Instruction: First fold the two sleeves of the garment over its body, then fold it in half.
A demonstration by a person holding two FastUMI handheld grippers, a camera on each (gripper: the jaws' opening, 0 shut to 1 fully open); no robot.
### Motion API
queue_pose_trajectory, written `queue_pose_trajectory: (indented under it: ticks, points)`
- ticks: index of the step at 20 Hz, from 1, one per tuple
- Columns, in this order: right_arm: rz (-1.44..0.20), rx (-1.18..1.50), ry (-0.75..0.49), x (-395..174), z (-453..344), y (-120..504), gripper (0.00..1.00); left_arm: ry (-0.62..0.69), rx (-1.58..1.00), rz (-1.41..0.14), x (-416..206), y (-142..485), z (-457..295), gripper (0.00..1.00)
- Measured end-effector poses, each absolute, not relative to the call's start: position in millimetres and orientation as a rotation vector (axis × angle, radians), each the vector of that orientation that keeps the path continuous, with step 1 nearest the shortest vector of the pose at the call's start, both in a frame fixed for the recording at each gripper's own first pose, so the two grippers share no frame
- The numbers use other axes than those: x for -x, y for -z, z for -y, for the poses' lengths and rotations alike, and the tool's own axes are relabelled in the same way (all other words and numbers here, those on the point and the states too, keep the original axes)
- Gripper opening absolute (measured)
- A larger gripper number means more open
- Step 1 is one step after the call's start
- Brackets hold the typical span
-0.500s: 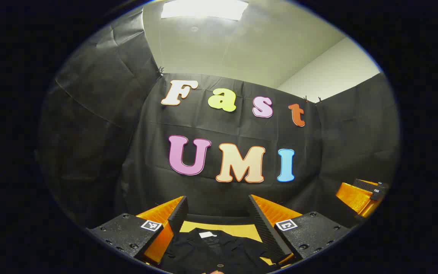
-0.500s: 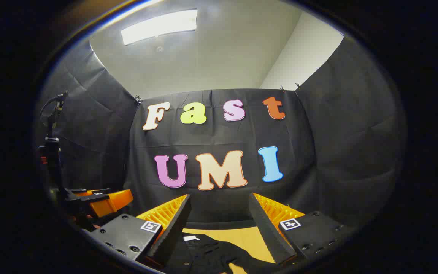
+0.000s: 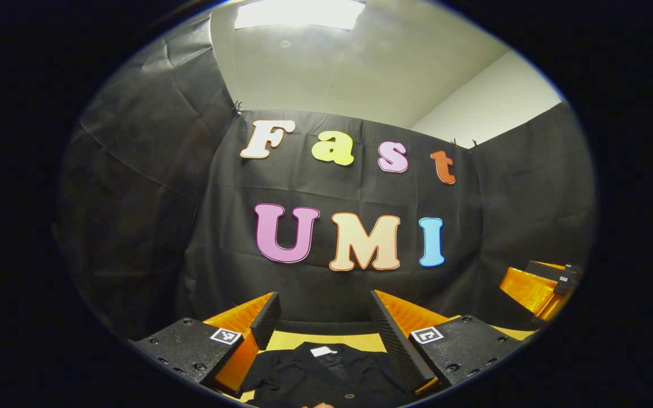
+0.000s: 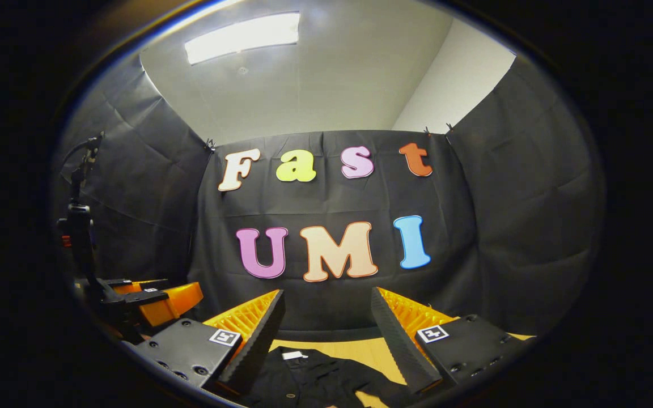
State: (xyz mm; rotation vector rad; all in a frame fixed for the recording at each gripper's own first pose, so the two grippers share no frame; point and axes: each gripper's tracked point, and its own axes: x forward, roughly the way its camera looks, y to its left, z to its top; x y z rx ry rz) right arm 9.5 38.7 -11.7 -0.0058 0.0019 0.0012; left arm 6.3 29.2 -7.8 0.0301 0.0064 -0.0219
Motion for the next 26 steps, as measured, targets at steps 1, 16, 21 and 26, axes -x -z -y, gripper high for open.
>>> queue_pose_trajectory:
  ticks: [1, 16, 21, 26]
  points:
    - [-0.007, 0.001, 0.003, -11, -41, 14, 0.94, 0.027, -0.030, -0.009, -7, 8, -32, 0.92]
    - [-0.105, -0.043, -0.079, -12, -24, 41, 0.96, -0.061, 0.013, -0.038, -2, 15, -33, 0.92]
    - [-0.144, -0.017, -0.115, -13, 2, 54, 0.94, -0.125, -0.005, -0.038, 4, 16, -35, 0.92]
    - [-0.248, 0.085, -0.019, -4, 87, 107, 0.97, -0.173, -0.034, -0.030, 7, 12, -31, 0.93]
